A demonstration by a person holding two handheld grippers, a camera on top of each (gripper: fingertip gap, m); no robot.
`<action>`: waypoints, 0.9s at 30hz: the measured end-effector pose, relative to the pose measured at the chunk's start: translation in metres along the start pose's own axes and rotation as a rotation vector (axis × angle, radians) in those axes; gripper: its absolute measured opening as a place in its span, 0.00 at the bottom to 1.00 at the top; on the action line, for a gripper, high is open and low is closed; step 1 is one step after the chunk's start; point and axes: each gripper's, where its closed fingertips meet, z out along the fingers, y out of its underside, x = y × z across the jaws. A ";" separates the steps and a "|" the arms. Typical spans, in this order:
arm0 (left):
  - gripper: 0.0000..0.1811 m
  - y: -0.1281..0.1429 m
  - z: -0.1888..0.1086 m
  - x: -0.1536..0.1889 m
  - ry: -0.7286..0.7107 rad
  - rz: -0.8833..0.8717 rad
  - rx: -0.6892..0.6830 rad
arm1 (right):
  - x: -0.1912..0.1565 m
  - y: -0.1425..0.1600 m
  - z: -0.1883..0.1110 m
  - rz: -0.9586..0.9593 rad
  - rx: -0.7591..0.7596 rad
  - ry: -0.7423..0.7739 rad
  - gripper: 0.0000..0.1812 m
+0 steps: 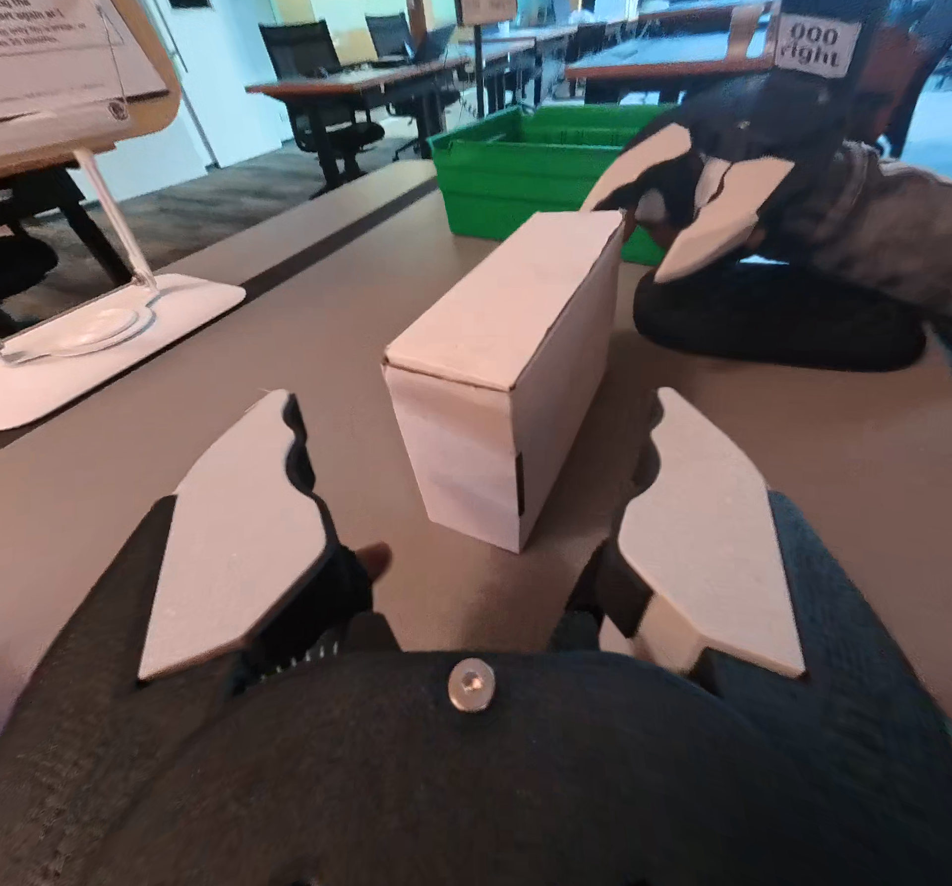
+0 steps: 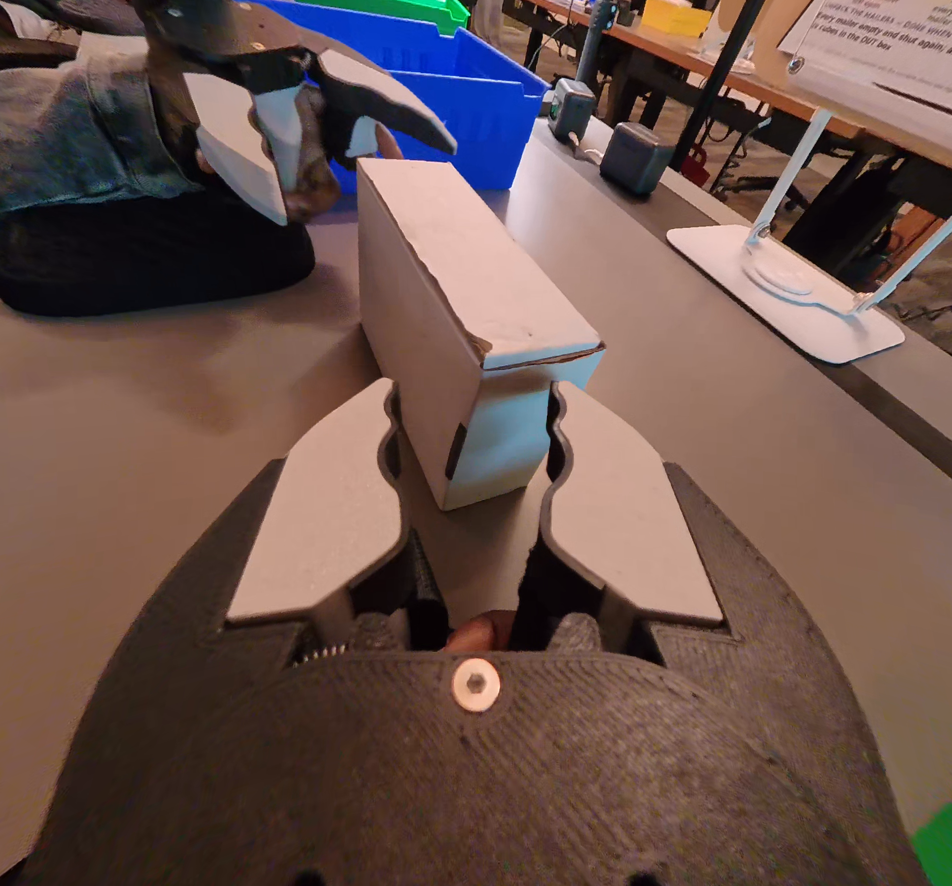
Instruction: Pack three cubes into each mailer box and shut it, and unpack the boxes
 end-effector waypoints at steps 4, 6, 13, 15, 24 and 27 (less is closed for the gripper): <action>0.70 0.000 0.018 0.003 0.069 0.043 0.018 | 0.001 0.003 0.002 -0.003 -0.011 0.004 0.32; 0.70 0.011 0.031 0.004 0.116 0.013 -0.047 | 0.002 0.005 0.003 0.013 -0.018 0.002 0.32; 0.55 0.023 0.048 0.019 0.271 -0.028 -0.106 | -0.002 0.009 0.007 -0.002 -0.039 -0.011 0.32; 0.46 0.021 0.047 0.016 0.244 -0.034 -0.090 | -0.002 0.008 0.007 0.004 -0.037 -0.013 0.32; 0.45 0.023 0.042 0.022 0.253 0.035 -0.095 | -0.004 -0.045 -0.015 -0.389 0.149 0.171 0.27; 0.45 0.024 0.042 0.024 0.269 0.019 -0.105 | -0.015 -0.053 -0.007 -0.644 0.084 0.253 0.24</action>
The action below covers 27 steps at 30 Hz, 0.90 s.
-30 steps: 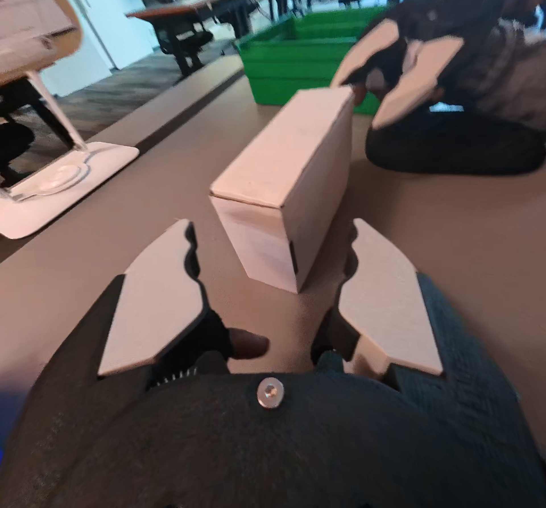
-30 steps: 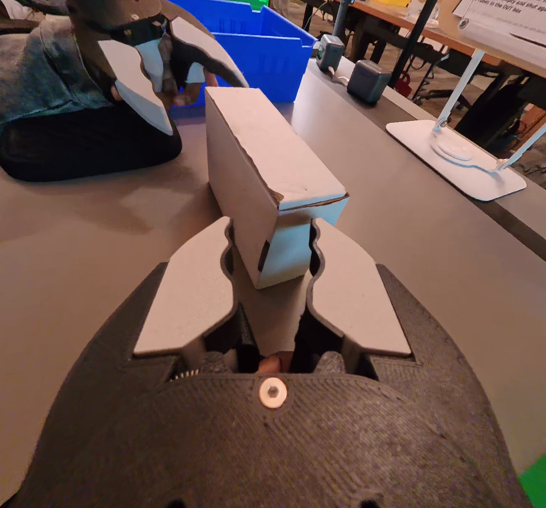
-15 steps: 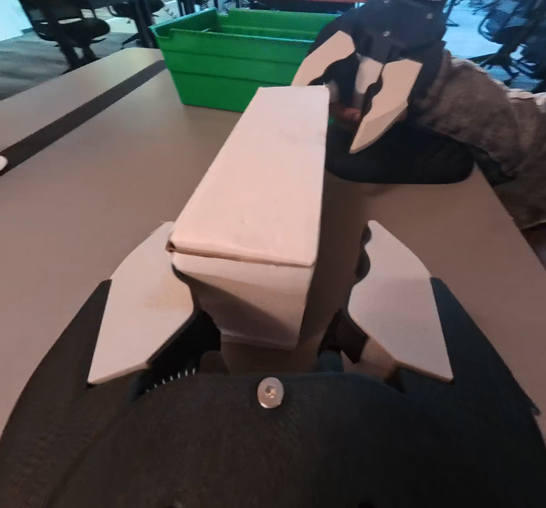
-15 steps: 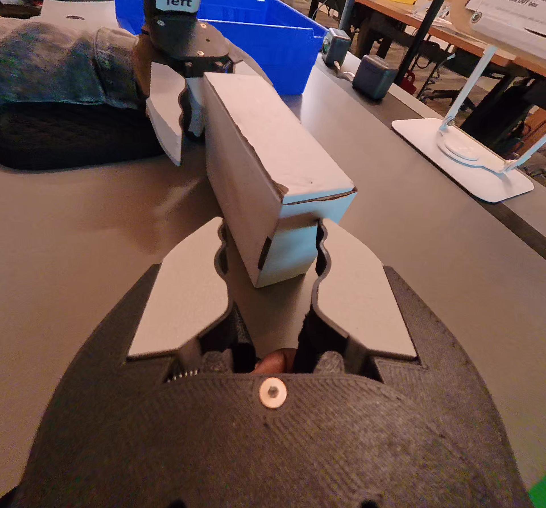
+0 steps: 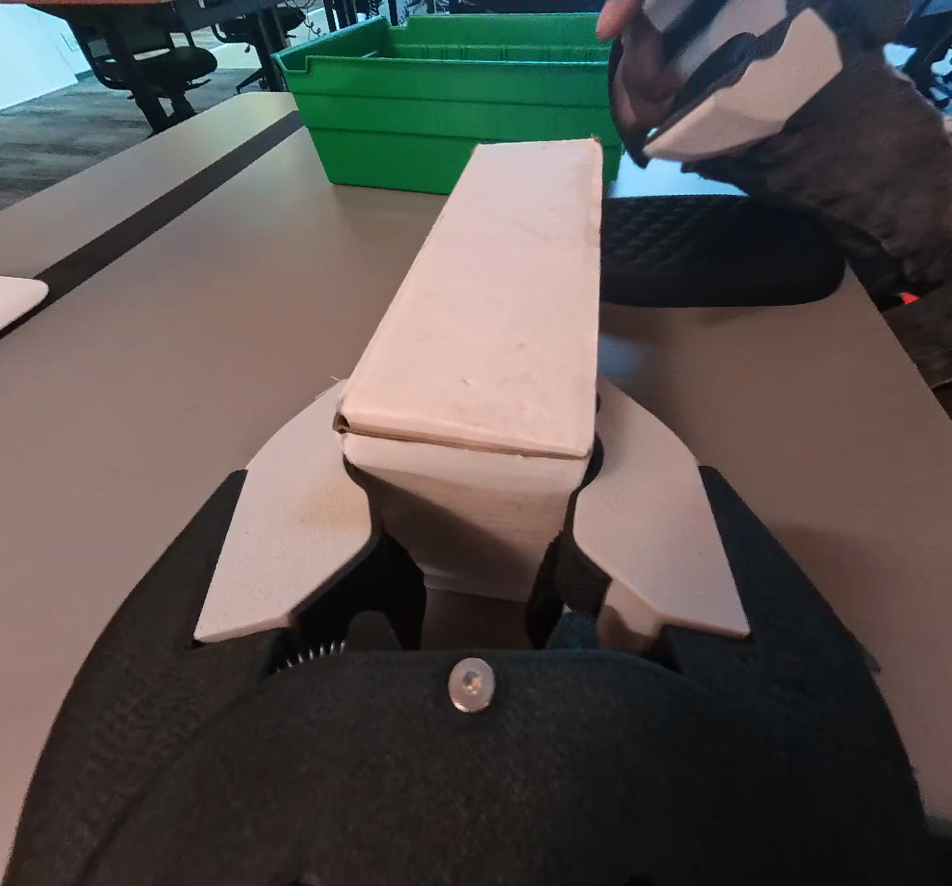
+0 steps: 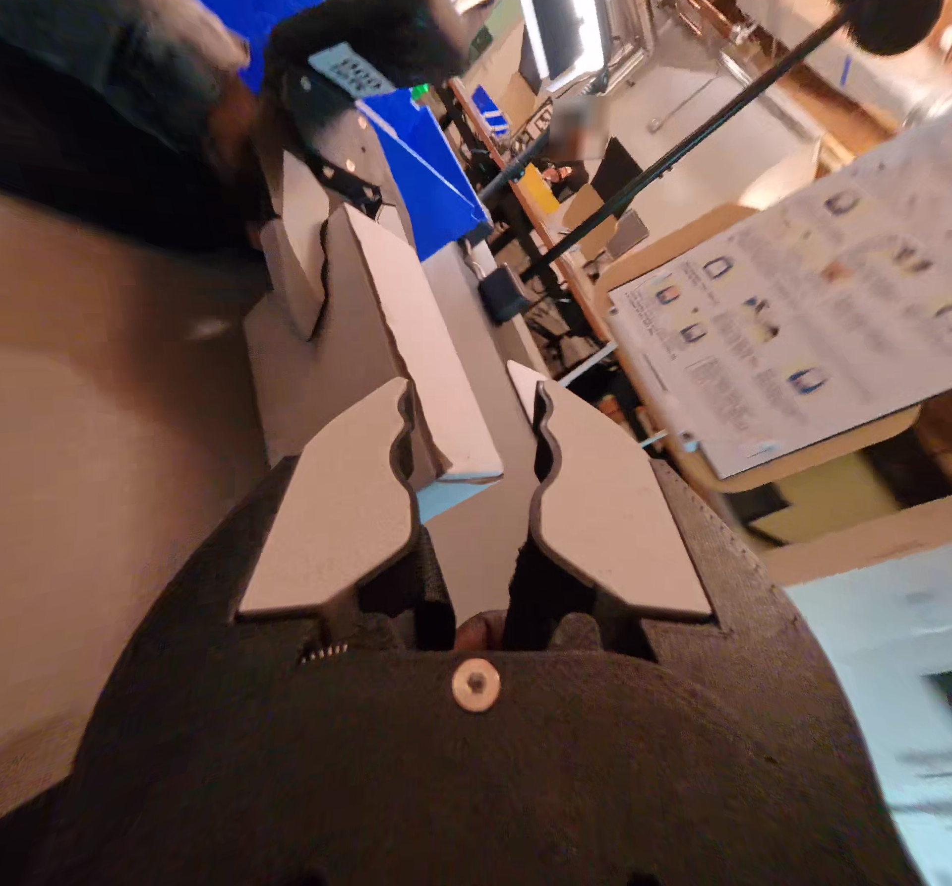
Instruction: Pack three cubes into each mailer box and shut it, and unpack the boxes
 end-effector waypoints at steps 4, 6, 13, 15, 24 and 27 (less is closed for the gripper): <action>0.44 0.000 0.000 0.002 0.013 -0.008 -0.004 | -0.009 0.007 0.015 -0.177 -0.133 -0.030 0.23; 0.44 0.001 0.000 0.002 0.010 -0.004 -0.005 | -0.007 0.004 0.018 -0.233 -0.150 -0.016 0.22; 0.44 0.001 0.000 0.003 0.010 0.010 -0.014 | -0.008 0.000 0.023 -0.466 -0.277 -0.018 0.21; 0.43 0.002 0.000 0.004 0.011 0.015 -0.019 | -0.012 -0.001 0.027 -0.518 -0.306 -0.027 0.18; 0.43 0.003 0.000 0.005 0.018 0.027 -0.038 | -0.017 -0.006 0.048 -0.511 -0.336 -0.071 0.12; 0.42 0.004 0.000 0.004 0.009 0.026 -0.043 | -0.023 -0.004 0.059 -0.520 -0.348 -0.080 0.00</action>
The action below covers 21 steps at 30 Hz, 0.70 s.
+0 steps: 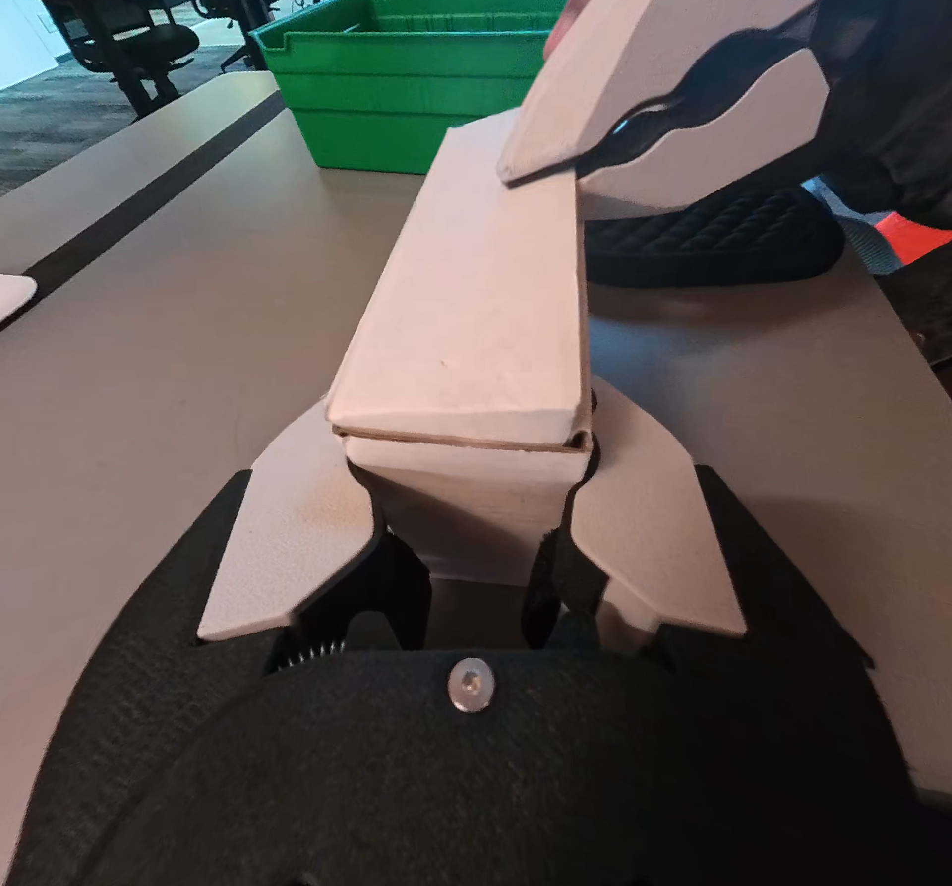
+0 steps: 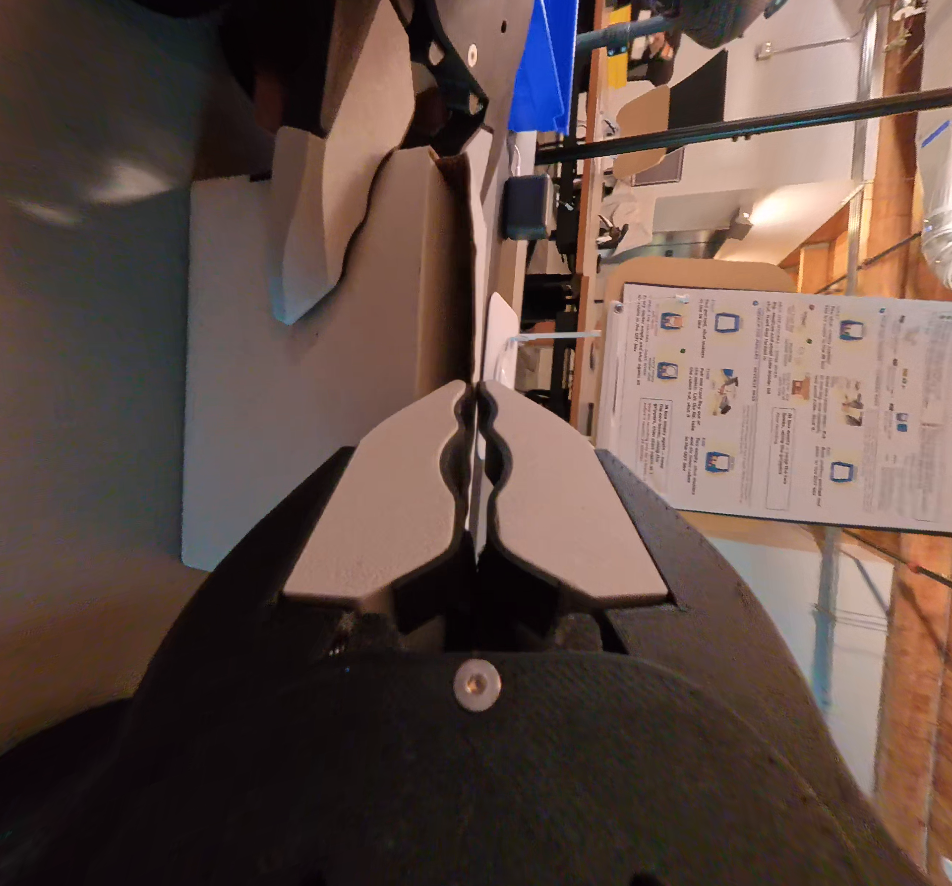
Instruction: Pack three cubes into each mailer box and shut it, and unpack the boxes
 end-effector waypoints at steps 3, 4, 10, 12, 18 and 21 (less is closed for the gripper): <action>0.42 0.001 0.000 -0.002 -0.008 -0.012 -0.015 | -0.001 0.003 0.003 0.016 -0.019 -0.099 0.01; 0.42 0.001 0.000 -0.002 -0.009 -0.012 -0.018 | -0.001 0.003 0.003 0.060 -0.010 -0.164 0.01; 0.43 0.000 -0.001 0.001 0.000 0.013 -0.013 | 0.022 0.007 0.007 0.368 0.077 -0.537 0.01; 0.43 0.000 -0.001 0.001 0.004 0.008 -0.010 | 0.024 0.009 0.010 0.452 0.101 -0.703 0.01; 0.44 0.000 -0.003 -0.001 -0.003 0.016 0.007 | 0.028 0.013 0.022 0.784 0.139 -1.152 0.01; 0.68 0.000 -0.018 -0.014 -0.175 0.172 -0.080 | 0.029 0.018 0.026 0.781 0.117 -1.131 0.01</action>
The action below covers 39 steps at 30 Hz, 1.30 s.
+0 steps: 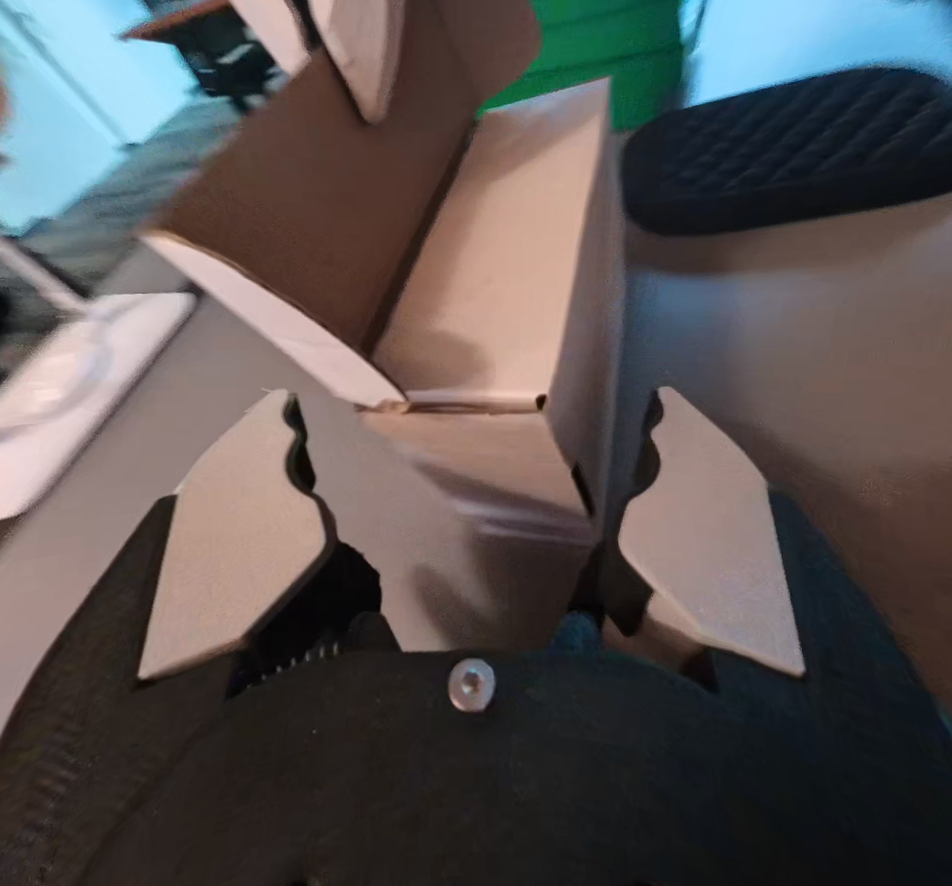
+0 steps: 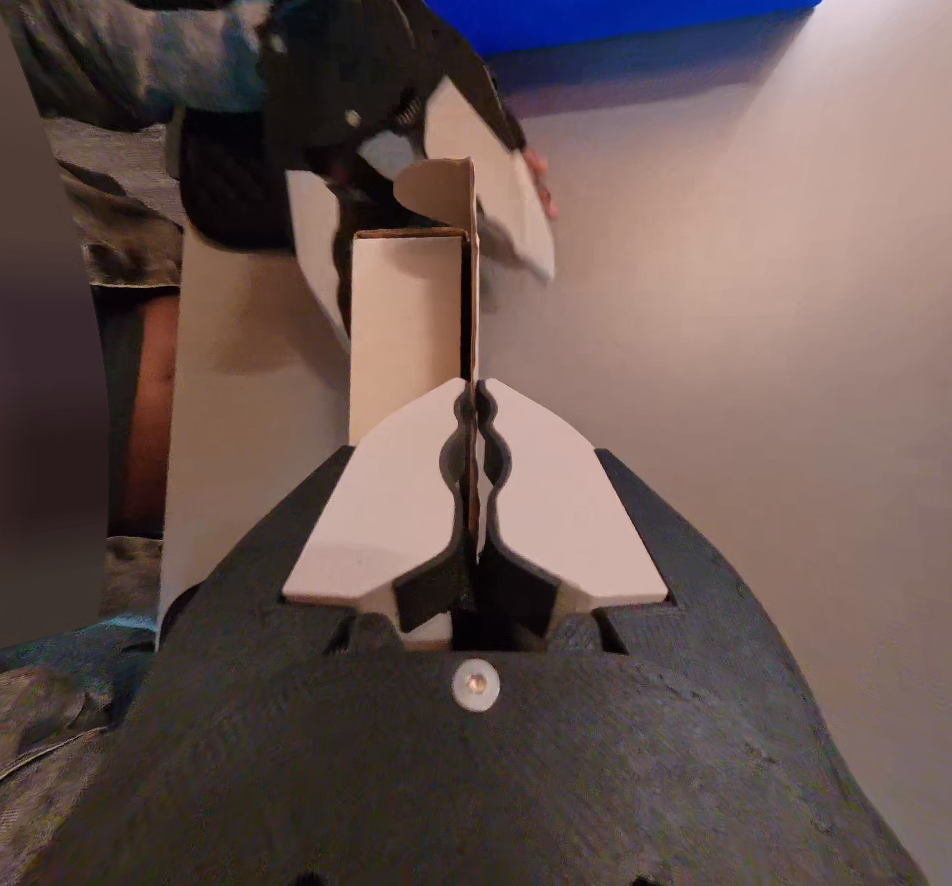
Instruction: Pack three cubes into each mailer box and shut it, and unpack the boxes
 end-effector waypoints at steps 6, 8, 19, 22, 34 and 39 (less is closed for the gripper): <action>0.59 -0.074 -0.071 -0.013 -0.324 0.242 0.098 | 0.002 0.003 -0.005 0.013 -0.006 0.053 0.01; 0.49 -0.082 -0.071 0.012 -0.237 0.309 0.056 | 0.001 0.003 -0.005 0.009 -0.004 0.055 0.01; 0.33 -0.027 -0.016 0.006 -0.208 0.341 -0.413 | -0.006 0.000 -0.003 -0.012 -0.003 0.050 0.01; 0.28 -0.024 -0.014 0.005 -0.224 0.368 -0.400 | -0.002 -0.001 -0.004 -0.022 0.001 0.075 0.01; 0.19 -0.027 -0.029 0.029 -0.265 0.438 -0.296 | 0.004 -0.023 -0.023 -0.074 0.062 0.179 0.01; 0.29 -0.048 -0.033 0.020 -0.270 0.383 -0.193 | -0.005 -0.026 -0.023 -0.107 0.040 0.177 0.01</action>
